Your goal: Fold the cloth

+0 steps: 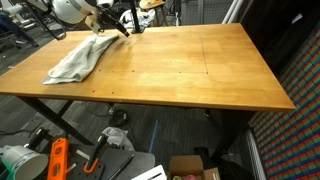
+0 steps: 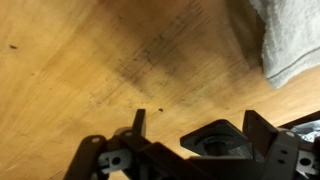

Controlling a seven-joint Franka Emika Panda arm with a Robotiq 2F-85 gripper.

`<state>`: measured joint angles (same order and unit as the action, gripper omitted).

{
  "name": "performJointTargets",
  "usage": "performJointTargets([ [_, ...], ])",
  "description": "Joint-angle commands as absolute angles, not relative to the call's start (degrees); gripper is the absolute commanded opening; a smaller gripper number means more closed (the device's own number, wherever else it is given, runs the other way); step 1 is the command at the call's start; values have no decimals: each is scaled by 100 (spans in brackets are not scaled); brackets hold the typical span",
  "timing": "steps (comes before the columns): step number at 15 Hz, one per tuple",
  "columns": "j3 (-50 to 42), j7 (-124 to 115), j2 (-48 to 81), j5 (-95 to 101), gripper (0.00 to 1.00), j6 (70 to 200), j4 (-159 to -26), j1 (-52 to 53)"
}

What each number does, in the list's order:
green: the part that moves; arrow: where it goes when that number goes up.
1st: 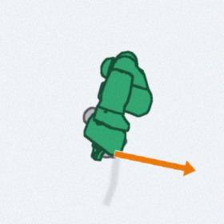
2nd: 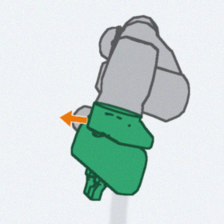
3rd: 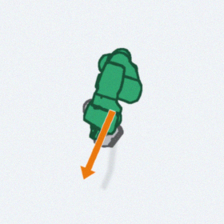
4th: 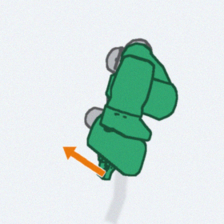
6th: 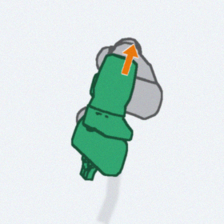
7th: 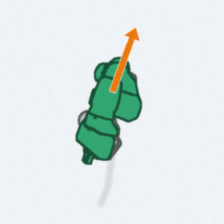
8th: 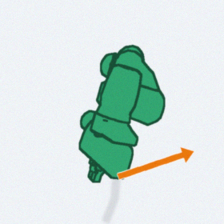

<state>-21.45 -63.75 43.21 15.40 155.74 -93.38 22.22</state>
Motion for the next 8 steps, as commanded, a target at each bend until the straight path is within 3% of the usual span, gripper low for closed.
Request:
performJointTargets([
  [1,-1559,-5164,2984,1661,100,15676,-10728,1908],
  [8,-1008,-3510,1584,1882,100,16047,-12862,1778],
])
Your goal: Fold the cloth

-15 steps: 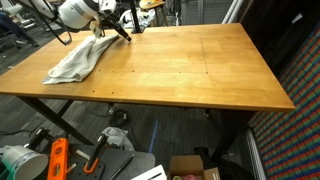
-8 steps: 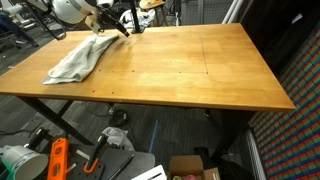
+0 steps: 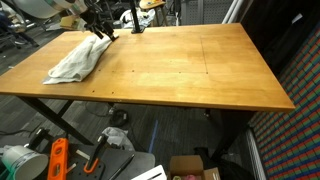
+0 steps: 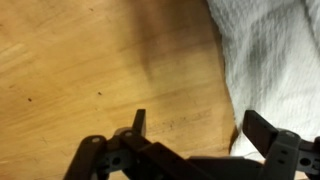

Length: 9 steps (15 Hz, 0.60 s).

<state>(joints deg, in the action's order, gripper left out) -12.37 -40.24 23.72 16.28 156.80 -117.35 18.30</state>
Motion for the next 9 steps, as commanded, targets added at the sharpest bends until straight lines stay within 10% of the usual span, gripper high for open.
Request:
performJointTargets([
  [1,-991,-3452,1441,2050,100,16219,-13189,1843],
  [9,-598,-3143,1321,2248,100,18615,-14377,1921],
])
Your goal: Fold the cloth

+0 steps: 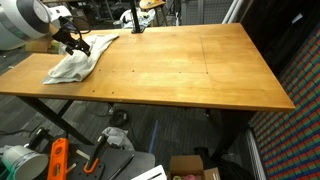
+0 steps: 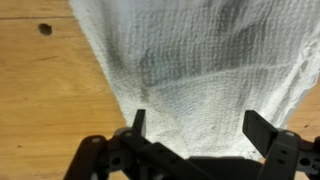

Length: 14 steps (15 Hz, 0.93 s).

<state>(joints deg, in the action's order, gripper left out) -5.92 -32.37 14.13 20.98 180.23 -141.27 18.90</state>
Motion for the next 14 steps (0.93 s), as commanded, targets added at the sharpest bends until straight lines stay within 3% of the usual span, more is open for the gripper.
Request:
performJointTargets([
  [1,-486,-3111,1366,2227,100,18653,-14379,1849],
  [8,606,-2890,1853,2153,100,18337,-14107,1157],
  [14,859,-2707,1880,2188,100,17642,-13946,877],
])
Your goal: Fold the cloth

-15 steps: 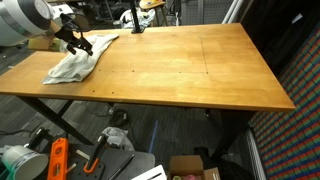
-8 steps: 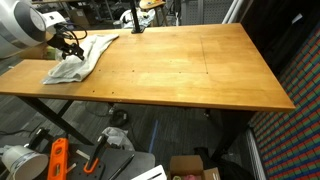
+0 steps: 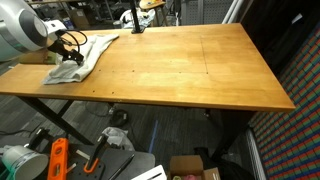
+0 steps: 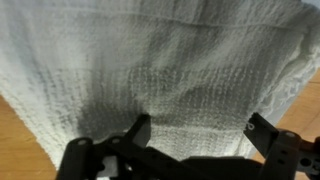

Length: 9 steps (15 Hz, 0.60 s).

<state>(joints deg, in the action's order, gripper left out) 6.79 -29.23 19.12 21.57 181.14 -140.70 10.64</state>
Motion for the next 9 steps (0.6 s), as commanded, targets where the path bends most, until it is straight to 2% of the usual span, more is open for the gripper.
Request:
performJointTargets([
  [1,818,-2655,1764,2217,100,17458,-13981,920],
  [4,1128,-2215,1522,2060,100,16807,-14084,704],
  [5,1096,-1566,1424,1359,100,16589,-14161,900],
  [6,1849,-1308,1378,1186,100,16260,-14180,212],
  [9,1987,-123,1027,-147,100,15701,-14203,278],
])
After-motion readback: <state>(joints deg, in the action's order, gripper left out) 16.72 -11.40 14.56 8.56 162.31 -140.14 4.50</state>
